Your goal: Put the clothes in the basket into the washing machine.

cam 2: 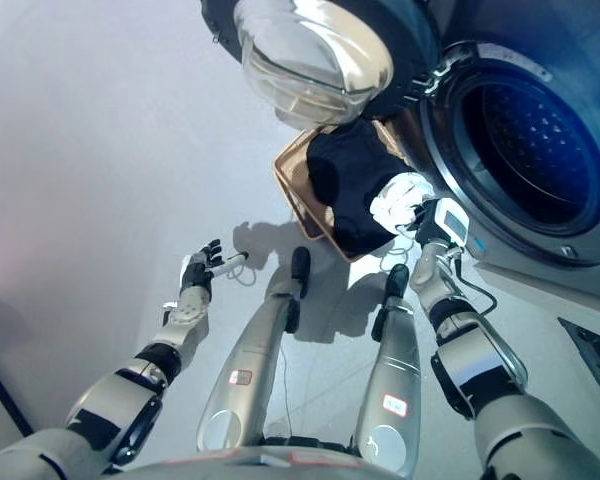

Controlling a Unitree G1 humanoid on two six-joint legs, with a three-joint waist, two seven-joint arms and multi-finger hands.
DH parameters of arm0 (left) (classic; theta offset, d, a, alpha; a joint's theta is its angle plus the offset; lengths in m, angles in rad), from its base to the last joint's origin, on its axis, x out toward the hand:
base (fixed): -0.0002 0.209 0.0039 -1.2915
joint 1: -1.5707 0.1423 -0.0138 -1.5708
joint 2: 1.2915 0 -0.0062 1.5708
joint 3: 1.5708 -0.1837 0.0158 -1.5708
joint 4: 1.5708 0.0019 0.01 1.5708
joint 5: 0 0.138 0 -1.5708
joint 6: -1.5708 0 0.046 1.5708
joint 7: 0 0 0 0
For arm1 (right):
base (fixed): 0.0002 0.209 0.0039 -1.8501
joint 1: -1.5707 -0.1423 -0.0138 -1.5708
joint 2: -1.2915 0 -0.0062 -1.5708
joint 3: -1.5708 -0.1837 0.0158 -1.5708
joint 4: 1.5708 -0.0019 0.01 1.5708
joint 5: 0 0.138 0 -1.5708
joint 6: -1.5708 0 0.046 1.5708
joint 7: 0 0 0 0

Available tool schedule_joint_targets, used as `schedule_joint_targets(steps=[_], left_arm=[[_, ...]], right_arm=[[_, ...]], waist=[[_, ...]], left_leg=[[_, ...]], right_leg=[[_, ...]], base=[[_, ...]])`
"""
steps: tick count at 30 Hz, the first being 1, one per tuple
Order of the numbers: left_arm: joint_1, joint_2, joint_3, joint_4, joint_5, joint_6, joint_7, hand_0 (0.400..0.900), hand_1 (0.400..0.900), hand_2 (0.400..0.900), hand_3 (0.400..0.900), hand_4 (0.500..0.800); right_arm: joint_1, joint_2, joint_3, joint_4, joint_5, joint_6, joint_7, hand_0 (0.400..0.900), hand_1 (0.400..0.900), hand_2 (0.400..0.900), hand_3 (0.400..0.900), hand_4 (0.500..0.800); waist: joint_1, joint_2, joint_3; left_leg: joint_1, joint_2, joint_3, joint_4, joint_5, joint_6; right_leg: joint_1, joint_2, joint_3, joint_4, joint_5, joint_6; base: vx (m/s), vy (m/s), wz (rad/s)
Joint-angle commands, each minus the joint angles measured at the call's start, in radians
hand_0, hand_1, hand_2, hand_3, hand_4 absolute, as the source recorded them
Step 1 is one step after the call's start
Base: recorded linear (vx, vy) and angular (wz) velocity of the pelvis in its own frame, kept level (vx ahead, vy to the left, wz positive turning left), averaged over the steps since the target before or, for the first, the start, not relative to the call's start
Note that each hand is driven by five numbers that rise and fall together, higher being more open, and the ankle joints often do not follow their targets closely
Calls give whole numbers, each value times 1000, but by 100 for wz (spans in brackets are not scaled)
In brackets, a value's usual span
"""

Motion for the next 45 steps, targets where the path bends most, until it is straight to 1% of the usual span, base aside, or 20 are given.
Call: schedule_joint_targets(steps=[1,5,7,12,16,21,22,23,25,26,29,31,32,34,36,37,38,39,43,45], left_arm=[[50,40,71,73,7,-18,29,900,900,900,900,800],[58,44,102,89,1,-22,33,900,900,900,900,800],[60,49,111,91,0,-22,33,900,900,900,900,800],[64,55,116,102,1,-22,32,900,900,900,900,800],[71,54,115,98,-9,-25,28,900,900,900,900,800],[89,65,117,83,-30,-30,9,900,900,900,900,800],[97,71,114,78,-37,-29,-1,900,900,900,900,800],[96,70,114,79,-37,-28,-1,900,900,900,900,800],[110,78,106,74,-48,-27,-16,900,900,900,900,800],[108,77,107,74,-48,-27,-16,900,900,900,900,800],[122,78,93,59,-67,-27,-25,900,900,900,900,800],[131,78,89,61,-79,-24,-30,900,900,900,900,800],[135,79,87,62,-82,-22,-32,900,900,900,900,800],[143,81,86,52,-86,-21,-35,900,900,900,900,800],[150,86,85,36,-96,-25,-35,900,900,900,900,800],[151,88,89,35,-97,-24,-38,900,900,900,900,800],[149,88,87,30,-98,-24,-39,900,900,900,900,800],[150,88,87,29,-98,-23,-39,900,900,900,900,800],[156,86,79,17,-97,-25,-44,900,900,900,900,800],[154,86,77,20,-96,-25,-44,900,900,900,900,800]], right_arm=[[19,-35,-59,-52,123,-64,-5,400,400,400,400,500],[52,-17,-171,-94,342,-129,25,400,400,400,400,500],[62,-9,-206,-114,428,-157,43,400,400,400,400,500],[57,2,-322,-134,687,-233,101,400,400,400,400,500],[44,2,-387,-163,864,-282,147,400,400,400,400,500],[-6,-76,-405,-136,901,-261,184,400,400,400,400,500],[-50,-124,-404,-115,918,-251,194,400,400,400,400,500],[-53,-125,-403,-112,920,-252,195,400,400,400,400,500],[-153,-212,-401,-75,953,-238,204,400,400,400,400,500],[-157,-215,-399,-69,956,-238,208,400,400,400,400,500],[-274,-295,-421,-24,1053,-247,209,400,400,400,400,500],[-332,-331,-430,-14,1124,-259,213,400,400,400,400,500],[-361,-356,-425,-11,1138,-261,217,400,400,400,400,500],[-380,-375,-402,-15,1142,-250,226,400,400,400,400,500],[-412,-398,-384,-27,1167,-255,244,400,400,400,400,500],[-422,-407,-376,-31,1167,-254,251,467,467,467,467,540],[-417,-407,-352,-35,1146,-241,263,649,649,649,649,649],[-417,-407,-352,-36,1145,-241,263,900,900,900,900,800],[-411,-407,-312,15,1056,-204,273,900,900,900,900,800],[-412,-399,-309,31,1044,-200,270,900,900,900,900,800]], waist=[[-9,-18,-39],[-17,-22,-53],[-20,-21,-58],[-28,-10,-65],[-36,2,-69],[-32,12,-82],[-26,14,-89],[-26,14,-89],[-16,11,-99],[-16,13,-98],[-4,13,-107],[-1,11,-115],[-1,9,-118],[1,7,-123],[3,4,-126],[3,2,-128],[3,-3,-129],[3,-2,-130],[5,-4,-121],[5,-4,-119]], left_leg=[[13,19,-30,-88,42,-98],[77,23,-20,-136,48,-99],[91,25,-17,-146,50,-99],[111,24,-12,-150,48,-96],[119,27,-4,-151,44,-96],[128,27,0,-170,51,-99],[135,29,-1,-177,47,-102],[135,29,-1,-179,48,-102],[138,30,-2,-189,52,-106],[138,30,-2,-190,53,-106],[133,29,-1,-204,66,-110],[133,32,0,-212,69,-112],[132,33,-1,-218,72,-113],[133,35,-2,-227,76,-114],[134,35,-4,-240,84,-118],[133,37,-3,-247,88,-120],[133,39,-3,-252,92,-121],[133,39,-4,-253,92,-121],[128,40,-8,-240,90,-119],[130,40,-8,-235,81,-119]], right_leg=[[108,-33,10,-98,108,29],[169,-36,3,-165,133,39],[182,-35,4,-175,134,38],[194,-34,15,-182,133,36],[191,-36,25,-185,136,37],[200,-36,25,-197,136,39],[204,-36,22,-199,130,40],[204,-36,22,-200,131,40],[205,-33,22,-210,134,41],[205,-33,22,-211,135,40],[200,-29,21,-225,148,42],[198,-25,22,-232,149,43],[199,-23,23,-238,150,43],[200,-21,21,-243,151,43],[201,-19,20,-251,154,44],[200,-18,20,-257,159,45],[200,-14,19,-260,158,44],[200,-14,18,-260,158,44],[197,-8,18,-251,154,38],[197,-7,20,-247,147,37]], base=[[57,-3,-10],[43,-4,-7],[15,0,-4],[1,12,-7],[-3,18,-7],[13,0,-1],[44,-10,0],[32,-11,0],[14,-11,2],[0,0,0],[3,-1,1],[37,0,0],[34,-3,-1],[31,-20,3],[23,-25,6],[0,0,0],[0,0,0],[0,0,0],[0,0,0],[6,-1,-2]])
